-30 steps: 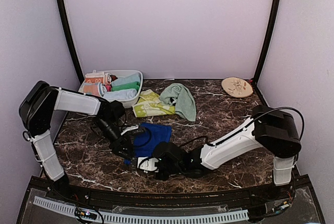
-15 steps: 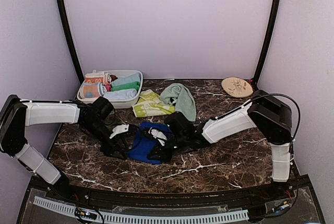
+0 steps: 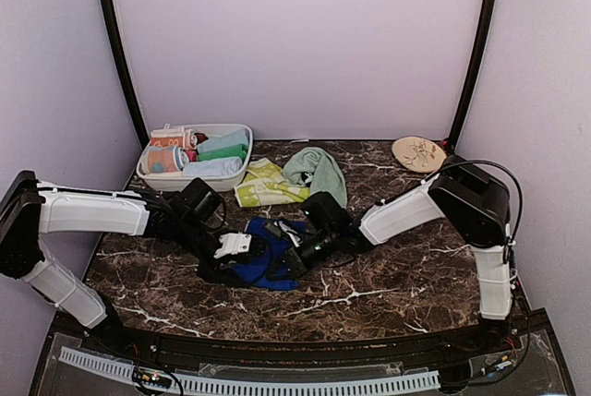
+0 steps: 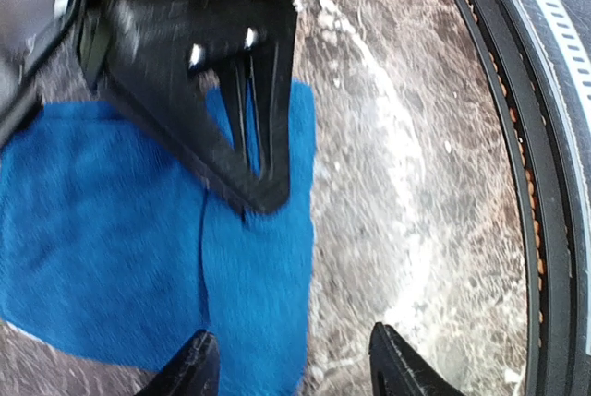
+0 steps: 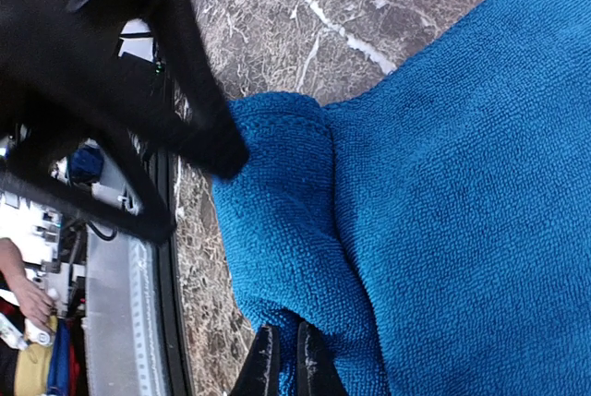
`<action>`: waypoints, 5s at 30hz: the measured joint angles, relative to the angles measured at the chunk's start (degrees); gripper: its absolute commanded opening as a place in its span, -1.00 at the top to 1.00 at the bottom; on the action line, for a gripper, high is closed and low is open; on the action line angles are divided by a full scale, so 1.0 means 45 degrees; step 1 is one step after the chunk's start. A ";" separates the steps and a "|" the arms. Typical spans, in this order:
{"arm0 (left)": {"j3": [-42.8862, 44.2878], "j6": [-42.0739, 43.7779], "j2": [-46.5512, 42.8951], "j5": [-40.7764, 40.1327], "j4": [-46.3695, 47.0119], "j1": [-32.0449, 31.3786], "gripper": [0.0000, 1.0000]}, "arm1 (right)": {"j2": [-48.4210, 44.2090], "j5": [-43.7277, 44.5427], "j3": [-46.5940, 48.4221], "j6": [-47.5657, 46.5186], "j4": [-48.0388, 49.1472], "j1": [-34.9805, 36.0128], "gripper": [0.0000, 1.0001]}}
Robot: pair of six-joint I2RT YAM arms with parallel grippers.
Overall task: Roll the towels
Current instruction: Roll the towel at the center of the board.
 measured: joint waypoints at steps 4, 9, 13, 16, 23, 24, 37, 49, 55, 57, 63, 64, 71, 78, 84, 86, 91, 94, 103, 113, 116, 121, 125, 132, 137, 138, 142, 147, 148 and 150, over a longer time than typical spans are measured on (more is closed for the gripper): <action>0.0058 0.0000 0.0083 -0.0155 0.0340 -0.0418 -0.14 | 0.0316 -0.0355 0.0398 0.0515 -0.0078 -0.0063 1.00; 0.0058 0.0053 0.0083 -0.0442 0.0369 -0.0559 -0.09 | 0.0437 -0.0481 0.0602 0.0806 -0.0248 -0.0087 1.00; 0.0058 0.0316 0.0248 -0.0461 0.0369 -0.0568 0.07 | 0.0481 -0.0539 0.0602 0.1059 -0.0194 -0.0160 1.00; 0.0073 0.0413 0.0976 -0.0733 0.0447 -0.0612 0.12 | 0.0534 -0.0651 0.0602 0.1331 -0.0058 -0.0204 1.00; 0.0646 0.0442 0.1938 -0.1127 0.0695 -0.0612 0.21 | 0.0588 -0.0758 0.0602 0.1671 0.0024 -0.0243 1.00; 0.0656 0.0437 0.2011 -0.1234 0.0797 -0.0612 0.23 | 0.0588 -0.0772 0.0597 0.1705 0.0029 -0.0262 1.00; 0.2361 -0.0219 0.3657 0.0219 -0.0185 0.0248 0.78 | -0.0816 0.0257 -0.0806 0.1180 0.0403 -0.0680 0.04; 0.3789 -0.0374 0.5139 0.3050 -0.3045 0.0903 0.99 | -0.6645 0.6732 -0.4571 -0.1627 -0.0282 -0.1117 -1.00; 0.3682 -0.0044 0.5139 0.3589 -0.4668 0.0748 1.00 | -1.0049 1.0486 -0.7019 -0.0447 0.1763 -0.1282 -1.00; 0.3657 -0.0029 0.5173 0.3633 -0.4949 0.0724 1.00 | -1.0486 1.0477 -0.7791 -0.0602 0.2628 -0.1350 -1.00; 0.4473 -0.0063 0.6105 0.3973 -0.5877 0.0801 1.00 | -1.0486 1.0477 -0.8315 -0.1443 0.3011 -0.0306 -0.63; 0.4673 -0.0083 0.6314 0.4075 -0.6110 0.0840 1.00 | -1.0535 1.0530 -0.8369 -0.1632 0.3089 -0.0073 -0.56; 0.5192 -0.0345 0.6985 0.4566 -0.6849 0.1088 1.00 | -1.0132 1.1846 -0.8349 -0.4459 0.3361 0.3055 -0.49; 0.5343 -0.0976 0.7169 0.4512 -0.6975 0.1107 1.00 | -0.6237 1.3255 -0.5450 -0.9054 0.3152 0.5226 -0.23; 0.5367 -0.1525 0.7169 0.4333 -0.6926 0.1083 1.00 | -0.3701 1.3138 -0.3769 -1.1288 0.3138 0.5387 -0.01; 0.5367 -0.1651 0.7169 0.4308 -0.6912 0.1083 1.00 | -0.3099 1.3090 -0.3400 -1.1749 0.3113 0.5387 0.04; 0.5353 -0.1797 0.7169 0.4299 -0.6868 0.1083 1.00 | -0.2361 1.3085 -0.2968 -1.2429 0.3230 0.5391 -0.04; 0.5348 -0.1812 0.7164 0.4303 -0.6853 0.1083 1.00 | -0.2380 1.3231 -0.2997 -1.2313 0.3303 0.5421 -0.16; 0.5299 -0.1787 0.7159 0.4347 -0.6815 0.1088 1.00 | -0.5746 1.4294 -0.5644 -1.1278 0.3852 0.5644 -0.13; 0.5299 -0.1729 0.7159 0.4367 -0.6824 0.1098 1.00 | -0.4702 1.4382 -0.5178 -1.1672 0.3327 0.6615 -0.06; 0.5299 -0.1729 0.7159 0.4362 -0.6824 0.1098 1.00 | -0.3648 1.4387 -0.4512 -1.2138 0.3230 0.6606 -0.04; 0.5304 -0.1729 0.7159 0.4362 -0.6829 0.1098 1.00 | -0.2118 1.4343 -0.3434 -1.3070 0.3283 0.6445 0.02; 0.5323 -0.1715 0.7159 0.4352 -0.6834 0.1098 0.90 | -0.1515 1.4294 -0.3021 -1.3347 0.3439 0.6183 0.08; 0.5280 -0.1316 0.7028 0.4449 -0.6907 0.1263 -0.06 | -0.1311 1.3780 -0.2569 -1.2264 0.3065 0.5746 0.45; 0.4692 -0.0753 0.6067 0.4449 -0.6591 0.2555 -0.36 | -0.1311 1.2327 -0.1705 -1.0438 0.1821 0.4979 0.62; 0.4503 -0.0617 0.5780 0.4444 -0.6509 0.2982 -0.37 | -0.1307 1.2075 -0.1549 -1.0224 0.1569 0.4862 0.64; 0.3536 -0.0097 0.4226 0.4454 -0.6135 0.4333 -0.38 | -0.1117 1.0710 -0.0432 -0.9078 0.0015 0.4357 0.79; 0.2618 0.0578 0.2419 0.4386 -0.5765 0.4847 -0.31 | -0.0738 0.8276 0.0782 -0.7320 -0.1438 0.3317 0.90; 0.2477 0.0690 0.2215 0.4376 -0.5688 0.4862 -0.30 | -0.0665 0.7698 0.0976 -0.6912 -0.1661 0.3070 0.91; 0.2297 0.0879 0.1987 0.4342 -0.5571 0.4862 -0.27 | -0.0510 0.6499 0.1277 -0.5999 -0.1982 0.2560 0.92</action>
